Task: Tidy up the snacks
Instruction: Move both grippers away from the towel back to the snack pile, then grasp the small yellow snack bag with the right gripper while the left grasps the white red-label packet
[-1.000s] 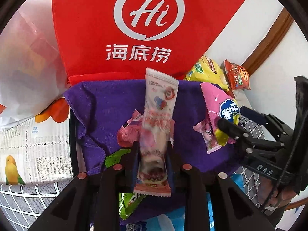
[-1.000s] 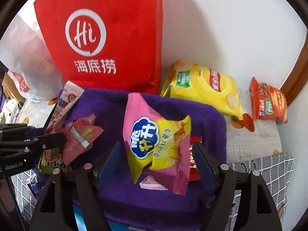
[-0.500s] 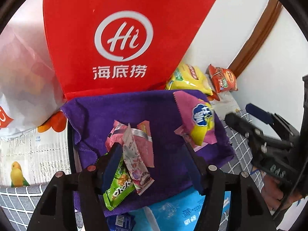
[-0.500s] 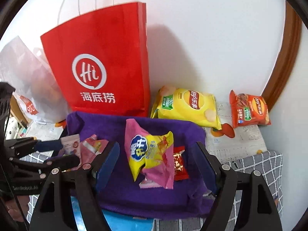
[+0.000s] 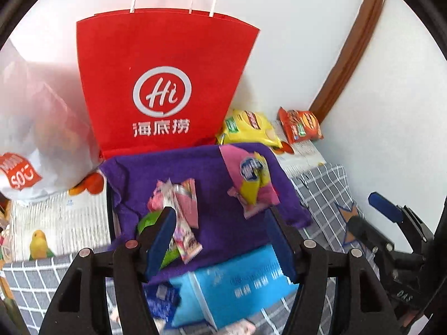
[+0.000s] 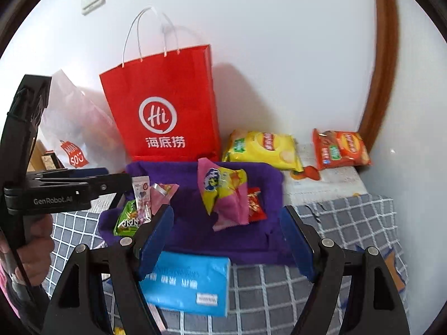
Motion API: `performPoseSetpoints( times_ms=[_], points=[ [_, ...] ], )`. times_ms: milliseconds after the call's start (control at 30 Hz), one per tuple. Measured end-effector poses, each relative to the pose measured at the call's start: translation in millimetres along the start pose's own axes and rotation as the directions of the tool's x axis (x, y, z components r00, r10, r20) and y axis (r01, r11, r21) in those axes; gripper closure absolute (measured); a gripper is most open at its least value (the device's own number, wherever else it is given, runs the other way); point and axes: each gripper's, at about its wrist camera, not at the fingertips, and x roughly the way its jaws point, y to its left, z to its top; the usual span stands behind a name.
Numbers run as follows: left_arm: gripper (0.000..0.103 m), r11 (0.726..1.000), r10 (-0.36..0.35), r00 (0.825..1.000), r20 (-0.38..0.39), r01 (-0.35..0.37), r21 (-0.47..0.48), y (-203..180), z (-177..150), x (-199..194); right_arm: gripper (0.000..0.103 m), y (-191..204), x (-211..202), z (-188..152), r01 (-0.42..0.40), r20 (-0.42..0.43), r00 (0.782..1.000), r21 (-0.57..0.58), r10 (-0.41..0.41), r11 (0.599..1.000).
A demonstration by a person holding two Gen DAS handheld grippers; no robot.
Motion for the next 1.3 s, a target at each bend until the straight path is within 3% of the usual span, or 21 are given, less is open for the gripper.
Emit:
performPoseSetpoints(
  times_ms=[100, 233, 400, 767, 1033, 1300],
  points=[
    [0.039, 1.0, 0.017, 1.0, 0.007, -0.017, 0.014, -2.3, -16.1, -17.9, 0.025, -3.4, -14.9, -10.5, 0.001, 0.009, 1.0, 0.022, -0.001, 1.0],
    [0.039, 0.999, 0.034, 0.999, 0.007, -0.034, 0.003, 2.4, -40.6, -38.0, 0.027, -1.0, -26.1, -38.6, -0.055, -0.055, 0.997, 0.057, 0.059, 0.997],
    [0.039, 0.997, 0.064, 0.998, -0.003, -0.064, -0.03, 14.4, -76.2, -55.2, 0.028, 9.2, -30.6, -63.2, -0.043, -0.085, 0.995, 0.042, 0.047, 0.998],
    [0.039, 0.984, 0.123, 0.99, -0.066, -0.13, -0.123, 50.0, -144.6, -60.6, 0.028, 49.2, -37.4, -130.9, -0.141, -0.164, 0.977, -0.003, 0.138, 0.99],
    [0.039, 0.966, 0.151, 0.984, -0.097, -0.168, -0.198, 82.6, -183.2, -61.8, 0.028, 81.6, -26.8, -158.9, -0.206, -0.213, 0.958, -0.042, 0.193, 0.978],
    [0.039, 0.954, 0.154, 0.98, -0.128, -0.181, -0.237, 99.8, -211.6, -56.8, 0.028, 108.8, -1.9, -184.3, -0.208, -0.274, 0.945, -0.092, 0.176, 0.974]
  ],
)
